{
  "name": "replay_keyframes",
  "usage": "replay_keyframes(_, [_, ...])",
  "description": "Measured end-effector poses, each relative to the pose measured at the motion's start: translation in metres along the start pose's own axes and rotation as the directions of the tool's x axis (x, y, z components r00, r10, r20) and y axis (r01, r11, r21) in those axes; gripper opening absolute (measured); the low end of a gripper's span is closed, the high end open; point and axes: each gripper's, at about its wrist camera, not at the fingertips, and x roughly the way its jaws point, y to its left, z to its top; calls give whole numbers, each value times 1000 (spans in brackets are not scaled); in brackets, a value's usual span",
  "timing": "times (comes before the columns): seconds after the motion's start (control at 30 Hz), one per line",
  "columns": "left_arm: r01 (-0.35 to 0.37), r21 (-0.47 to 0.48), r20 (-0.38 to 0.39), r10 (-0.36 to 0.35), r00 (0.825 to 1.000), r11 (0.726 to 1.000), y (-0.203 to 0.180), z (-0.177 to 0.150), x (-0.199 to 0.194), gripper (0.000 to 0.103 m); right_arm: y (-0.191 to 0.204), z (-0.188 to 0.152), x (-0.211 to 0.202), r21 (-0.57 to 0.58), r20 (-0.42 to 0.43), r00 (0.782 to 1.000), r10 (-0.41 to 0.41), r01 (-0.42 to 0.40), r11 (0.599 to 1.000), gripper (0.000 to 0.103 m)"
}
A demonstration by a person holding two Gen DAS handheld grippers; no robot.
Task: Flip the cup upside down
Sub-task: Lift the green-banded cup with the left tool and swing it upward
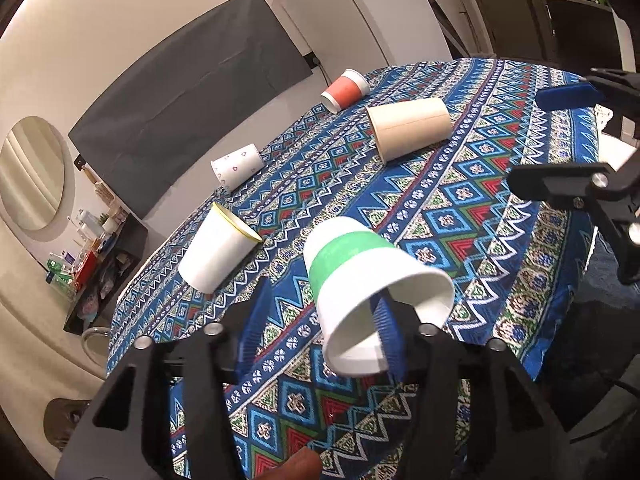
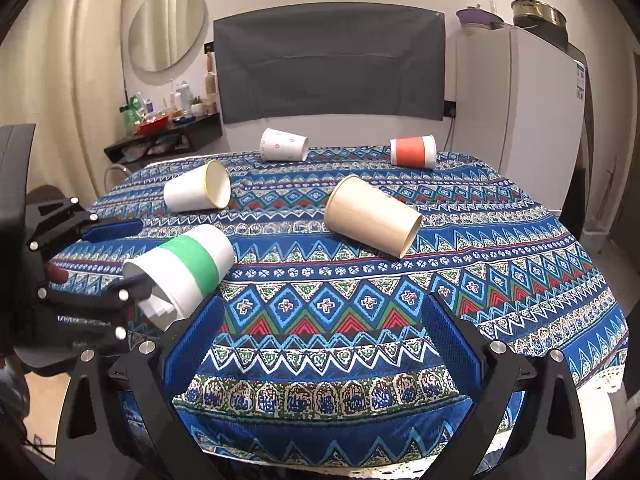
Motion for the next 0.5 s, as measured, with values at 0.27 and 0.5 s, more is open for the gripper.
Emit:
replay_keyframes(0.27, [14, -27, -1, -14, 1000, 1000, -3, -15, -10, 91, 4, 0, -1, -20, 0, 1000, -12, 12, 1000, 95])
replay_keyframes(0.5, [34, -91, 11, -33, 999, 995, 6, -30, -23, 97, 13, 6, -3, -57, 0, 999, -38, 38, 998, 95])
